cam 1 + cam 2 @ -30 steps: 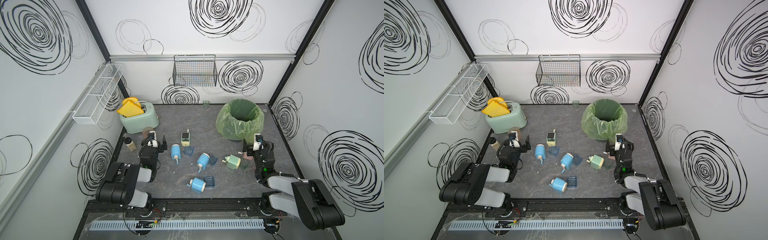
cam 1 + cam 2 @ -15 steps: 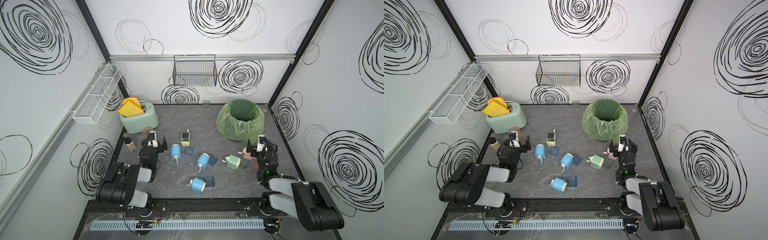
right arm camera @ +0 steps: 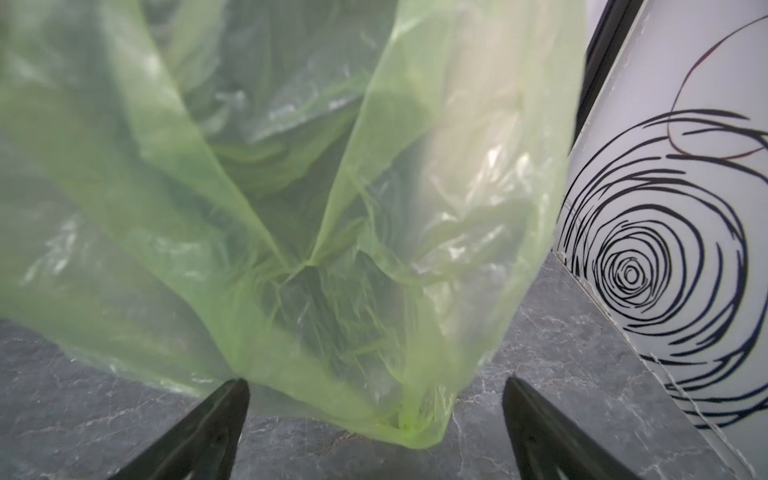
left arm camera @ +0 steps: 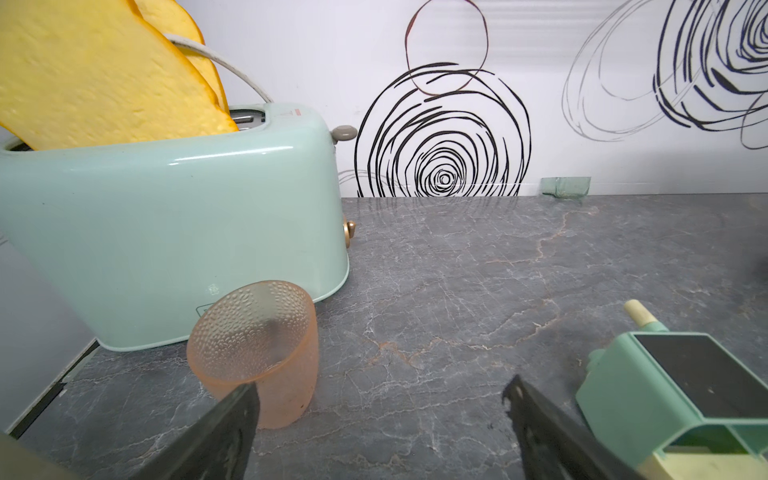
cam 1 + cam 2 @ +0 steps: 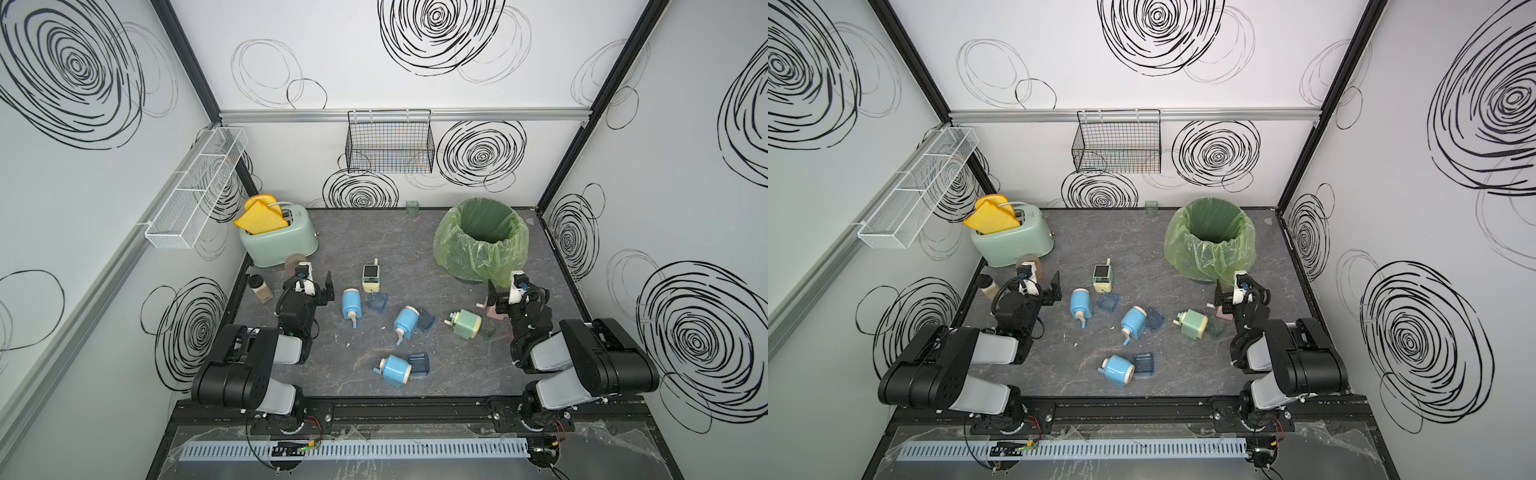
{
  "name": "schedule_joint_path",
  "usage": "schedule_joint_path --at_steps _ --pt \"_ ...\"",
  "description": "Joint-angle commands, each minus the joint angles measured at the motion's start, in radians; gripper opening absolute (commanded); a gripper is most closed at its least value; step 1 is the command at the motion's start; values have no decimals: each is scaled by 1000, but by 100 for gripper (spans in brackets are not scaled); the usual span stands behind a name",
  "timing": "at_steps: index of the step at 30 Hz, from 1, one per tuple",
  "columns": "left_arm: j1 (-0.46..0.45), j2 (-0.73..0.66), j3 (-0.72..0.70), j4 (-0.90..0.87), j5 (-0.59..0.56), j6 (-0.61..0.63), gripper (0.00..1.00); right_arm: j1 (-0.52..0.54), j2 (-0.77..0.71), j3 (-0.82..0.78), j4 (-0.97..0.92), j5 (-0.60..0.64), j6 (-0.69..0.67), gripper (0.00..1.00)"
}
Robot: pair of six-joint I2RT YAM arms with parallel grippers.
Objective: Take out the pencil sharpener tray and clean the shavings
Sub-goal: Reset both arms
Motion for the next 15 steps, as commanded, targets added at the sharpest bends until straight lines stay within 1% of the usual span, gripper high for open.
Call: schedule_joint_path --at_steps 1,3,5,8,15 --pt "11 -9 23 42 41 0 97 -6 18 19 59 -19 4 99" --pt "11 -10 23 42 41 -1 97 -10 -15 45 -42 -26 2 99" --pt "11 -10 23 42 41 -1 97 -17 1 59 -43 -24 11 99" --pt "11 -10 23 42 43 -1 97 -45 1 115 -148 -56 35 99" --pt "13 -10 23 41 42 -1 97 -59 8 125 -161 -66 50 99"
